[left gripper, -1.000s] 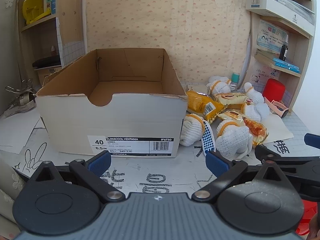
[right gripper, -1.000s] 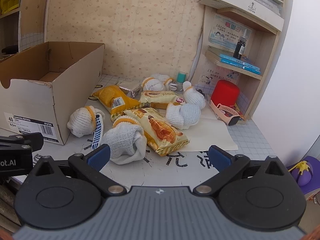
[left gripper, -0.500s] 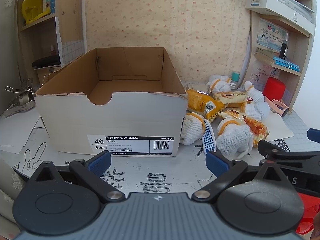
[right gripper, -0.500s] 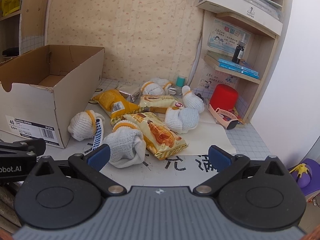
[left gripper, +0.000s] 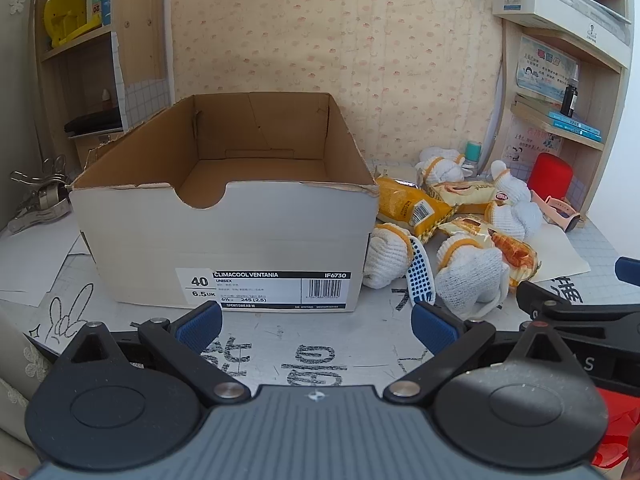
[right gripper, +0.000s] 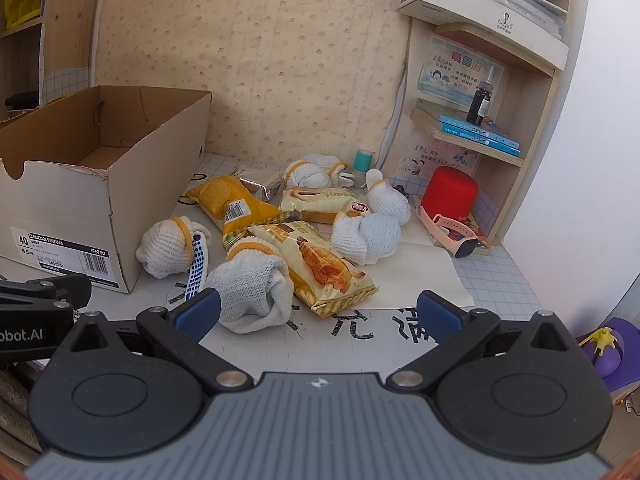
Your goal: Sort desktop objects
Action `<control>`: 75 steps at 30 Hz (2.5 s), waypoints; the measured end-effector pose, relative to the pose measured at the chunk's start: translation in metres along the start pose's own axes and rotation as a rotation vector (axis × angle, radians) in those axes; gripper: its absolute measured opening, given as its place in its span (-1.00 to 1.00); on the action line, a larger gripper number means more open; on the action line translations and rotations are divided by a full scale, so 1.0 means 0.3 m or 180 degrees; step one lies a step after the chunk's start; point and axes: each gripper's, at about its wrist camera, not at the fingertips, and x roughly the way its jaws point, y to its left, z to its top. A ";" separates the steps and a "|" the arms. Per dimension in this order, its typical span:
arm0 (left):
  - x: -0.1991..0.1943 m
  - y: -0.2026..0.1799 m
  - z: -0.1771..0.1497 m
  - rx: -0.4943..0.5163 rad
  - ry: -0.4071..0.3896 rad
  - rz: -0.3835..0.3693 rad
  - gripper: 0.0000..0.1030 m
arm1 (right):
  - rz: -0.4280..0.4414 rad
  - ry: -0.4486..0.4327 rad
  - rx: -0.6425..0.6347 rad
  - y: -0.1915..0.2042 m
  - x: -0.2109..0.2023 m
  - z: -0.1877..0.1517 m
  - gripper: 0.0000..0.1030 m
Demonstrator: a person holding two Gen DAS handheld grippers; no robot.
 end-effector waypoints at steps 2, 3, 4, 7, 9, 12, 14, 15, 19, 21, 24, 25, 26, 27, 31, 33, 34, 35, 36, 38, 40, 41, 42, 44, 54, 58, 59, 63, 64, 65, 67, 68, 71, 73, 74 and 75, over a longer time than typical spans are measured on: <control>0.001 0.000 0.000 -0.0001 0.0002 0.0001 1.00 | -0.0003 0.0001 -0.0002 0.000 0.000 0.000 0.97; 0.001 0.000 -0.001 -0.0005 0.0002 0.0000 1.00 | -0.0003 0.0000 -0.0005 0.001 0.000 -0.001 0.97; 0.001 0.002 -0.001 -0.0011 0.0003 -0.0003 1.00 | 0.0000 0.0000 -0.0008 0.002 0.000 -0.002 0.97; 0.001 0.002 -0.002 -0.0013 0.0007 0.0003 1.00 | -0.0001 0.0004 -0.0027 0.008 0.001 -0.005 0.97; 0.004 0.008 -0.003 -0.0026 0.0013 -0.0003 1.00 | -0.0004 0.0007 -0.0036 0.011 0.002 -0.005 0.97; 0.005 0.011 -0.003 -0.0030 0.0014 -0.0006 1.00 | -0.0005 0.0005 -0.0043 0.012 0.002 -0.003 0.97; 0.008 0.013 -0.003 -0.0030 0.0022 -0.0004 1.00 | -0.0006 0.0007 -0.0041 0.012 0.002 -0.003 0.97; 0.010 0.013 -0.003 -0.0035 0.0024 -0.0008 1.00 | -0.0008 0.0001 -0.0039 0.012 0.001 -0.004 0.97; 0.018 0.018 -0.009 -0.0097 0.0025 -0.0136 1.00 | -0.0030 -0.0052 -0.0037 0.005 0.000 -0.005 0.97; 0.032 0.024 -0.020 -0.0182 0.0049 -0.0228 1.00 | -0.0068 -0.0112 -0.0017 -0.011 0.000 -0.010 0.97; 0.045 0.023 -0.040 -0.0265 -0.0016 -0.0330 0.99 | -0.0083 -0.0178 0.0024 -0.041 0.005 -0.022 0.97; 0.047 0.016 -0.045 -0.0238 -0.0046 -0.0323 0.99 | -0.0076 -0.0189 0.0048 -0.052 0.007 -0.026 0.97; 0.049 0.004 -0.051 -0.0183 -0.0078 -0.0327 0.99 | -0.0062 -0.0192 0.0083 -0.068 0.013 -0.032 0.97; 0.050 -0.005 -0.054 -0.0138 -0.0095 -0.0332 0.99 | -0.0047 -0.0188 0.0102 -0.076 0.018 -0.035 0.97; 0.058 -0.035 -0.073 -0.0041 -0.0150 -0.0422 0.82 | 0.0046 -0.0193 0.0160 -0.106 0.037 -0.046 0.97; 0.071 -0.038 -0.079 -0.0053 -0.0110 -0.0509 0.80 | 0.0080 -0.0198 0.0140 -0.110 0.045 -0.050 0.97; 0.079 -0.038 -0.084 -0.0085 -0.0098 -0.0570 0.80 | 0.0101 -0.0198 0.0123 -0.112 0.051 -0.052 0.97; 0.086 -0.038 -0.089 -0.0121 -0.0094 -0.0618 0.81 | 0.0112 -0.0201 0.0114 -0.117 0.056 -0.054 0.97; 0.092 -0.041 -0.094 -0.0153 -0.0086 -0.0658 0.81 | 0.0111 -0.0202 0.0112 -0.122 0.061 -0.055 0.97; 0.100 -0.058 -0.098 -0.0154 -0.0075 -0.0729 0.81 | 0.0105 -0.0193 0.0123 -0.140 0.076 -0.059 0.97; 0.100 -0.095 -0.102 -0.0051 -0.0115 -0.0766 0.81 | 0.0106 -0.0188 0.0152 -0.161 0.087 -0.061 0.97; 0.099 -0.122 -0.102 0.0031 -0.0133 -0.0774 0.82 | 0.0081 -0.0182 0.0176 -0.177 0.093 -0.061 0.97; 0.101 -0.143 -0.100 0.0083 -0.0148 -0.0805 0.82 | 0.0054 -0.0178 0.0189 -0.189 0.098 -0.060 0.97; 0.113 -0.181 -0.095 0.0120 -0.0166 -0.0908 0.82 | -0.0005 -0.0181 0.0220 -0.214 0.106 -0.060 0.97; 0.219 -0.321 -0.051 0.0191 -0.0244 -0.0955 0.82 | -0.0082 -0.0177 0.0376 -0.336 0.149 -0.061 0.97; 0.256 -0.360 -0.045 0.0245 -0.0253 -0.0906 0.82 | -0.0050 -0.0154 0.0423 -0.363 0.179 -0.062 0.97; 0.262 -0.369 -0.047 0.0263 -0.0266 -0.0882 0.82 | -0.0040 -0.0150 0.0428 -0.368 0.186 -0.062 0.97; 0.288 -0.396 -0.042 0.0317 -0.0323 -0.0790 0.81 | 0.0017 -0.0142 0.0421 -0.380 0.206 -0.058 0.97; 0.293 -0.399 -0.041 0.0316 -0.0328 -0.0798 0.82 | 0.0024 -0.0135 0.0422 -0.381 0.212 -0.056 0.97; 0.301 -0.403 -0.039 0.0318 -0.0326 -0.0798 0.82 | 0.0028 -0.0129 0.0420 -0.383 0.216 -0.056 0.97; 0.305 -0.411 -0.037 0.0332 -0.0361 -0.0770 0.82 | 0.0035 -0.0125 0.0420 -0.386 0.226 -0.053 0.97; 0.310 -0.415 -0.036 0.0355 -0.0360 -0.0770 0.82 | 0.0047 -0.0124 0.0420 -0.387 0.232 -0.052 0.97; 0.330 -0.424 -0.032 0.0386 -0.0345 -0.0756 0.82 | 0.0153 -0.0116 0.0407 -0.387 0.249 -0.046 0.97; 0.344 -0.421 -0.028 0.0368 -0.0321 -0.0733 0.80 | 0.0313 -0.0132 0.0323 -0.377 0.258 -0.037 0.97; 0.349 -0.418 -0.027 0.0361 -0.0310 -0.0740 0.77 | 0.0394 -0.0138 0.0266 -0.371 0.264 -0.031 0.97; 0.352 -0.416 -0.028 0.0354 -0.0295 -0.0745 0.74 | 0.0524 -0.0143 0.0161 -0.359 0.273 -0.020 0.97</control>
